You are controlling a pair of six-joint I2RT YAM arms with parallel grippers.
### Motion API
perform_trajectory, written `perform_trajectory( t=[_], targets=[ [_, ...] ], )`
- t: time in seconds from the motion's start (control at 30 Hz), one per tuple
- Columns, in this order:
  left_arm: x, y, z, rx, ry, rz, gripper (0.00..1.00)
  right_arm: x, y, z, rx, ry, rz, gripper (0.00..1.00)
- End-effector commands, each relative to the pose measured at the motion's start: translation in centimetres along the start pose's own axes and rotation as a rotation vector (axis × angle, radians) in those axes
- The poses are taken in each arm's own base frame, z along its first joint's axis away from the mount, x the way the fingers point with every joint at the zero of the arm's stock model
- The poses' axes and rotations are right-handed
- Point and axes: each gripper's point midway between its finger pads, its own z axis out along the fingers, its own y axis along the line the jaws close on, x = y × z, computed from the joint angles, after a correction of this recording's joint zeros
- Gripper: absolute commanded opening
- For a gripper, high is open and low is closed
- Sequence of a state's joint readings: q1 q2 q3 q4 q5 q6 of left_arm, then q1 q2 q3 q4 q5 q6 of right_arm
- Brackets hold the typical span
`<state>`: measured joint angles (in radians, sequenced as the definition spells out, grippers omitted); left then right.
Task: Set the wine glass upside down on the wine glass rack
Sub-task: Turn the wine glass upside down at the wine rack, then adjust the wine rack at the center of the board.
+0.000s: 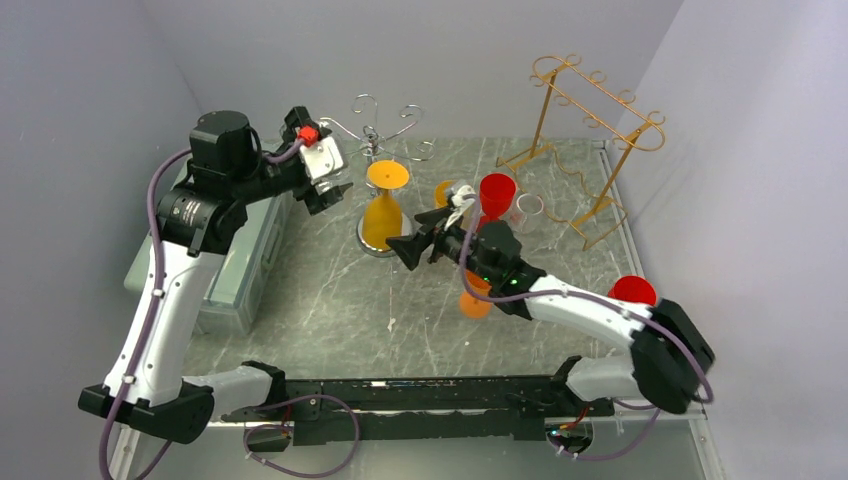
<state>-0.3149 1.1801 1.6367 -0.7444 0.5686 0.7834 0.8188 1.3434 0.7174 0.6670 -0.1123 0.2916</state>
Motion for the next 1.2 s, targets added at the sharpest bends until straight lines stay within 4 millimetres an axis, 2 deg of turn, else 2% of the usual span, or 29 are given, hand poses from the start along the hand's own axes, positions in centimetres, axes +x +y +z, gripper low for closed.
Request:
perform_trajectory(
  t=[0.0,0.07,0.17,0.23,0.33,0.4,0.47,0.5,0.63,0.77,0.97,1.17],
  targets=[
    [-2.7,2.3,0.0,-0.077,-0.063,-0.131,1.0,-5.0,1.5,-2.8,0.008,-0.003,-0.03,0.95],
    [-3.4,3.5,0.3,-0.105,-0.072,-0.205,0.99,-7.5,1.2,-3.7,0.06,0.004,-0.035,0.9],
    [-3.5,4.6,1.3,-0.118,-0.066,-0.288,0.89,-11.5,0.1,-4.4,0.143,0.001,-0.035,0.86],
    [-3.3,4.6,2.0,-0.093,-0.061,-0.295,0.81,-15.2,-0.6,-4.7,0.189,-0.045,-0.03,0.81],
    [-2.4,4.7,3.2,-0.073,-0.04,-0.296,0.67,-18.2,-3.3,-4.1,0.27,-0.049,0.008,0.71],
    [-1.9,4.9,4.0,-0.058,-0.026,-0.285,0.53,-19.2,-5.1,-3.3,0.315,-0.033,0.038,0.66],
    [-1.3,5.2,4.8,-0.055,-0.013,-0.284,0.35,-19.9,-6.4,-2.2,0.329,-0.017,0.051,0.64],
    [-1.2,5.2,5.1,-0.047,-0.012,-0.279,0.31,-20.1,-6.8,-1.7,0.333,-0.01,0.055,0.64],
    [-0.6,5.4,6.4,-0.02,-0.01,-0.269,0.38,-20.5,-8.5,0.5,0.351,0.004,0.08,0.61],
    [-0.1,5.8,7.4,-0.006,0.003,-0.265,0.41,-19.8,-9.5,2.0,0.341,0.02,0.105,0.6],
    [1.3,5.0,8.2,0.038,0.046,-0.269,0.44,-18.8,-10.1,2.7,0.324,0.035,0.131,0.59],
    [3.5,4.8,8.9,0.035,0.107,-0.242,0.4,-17.4,-10.1,3.2,0.294,0.059,0.177,0.49]
  ],
)
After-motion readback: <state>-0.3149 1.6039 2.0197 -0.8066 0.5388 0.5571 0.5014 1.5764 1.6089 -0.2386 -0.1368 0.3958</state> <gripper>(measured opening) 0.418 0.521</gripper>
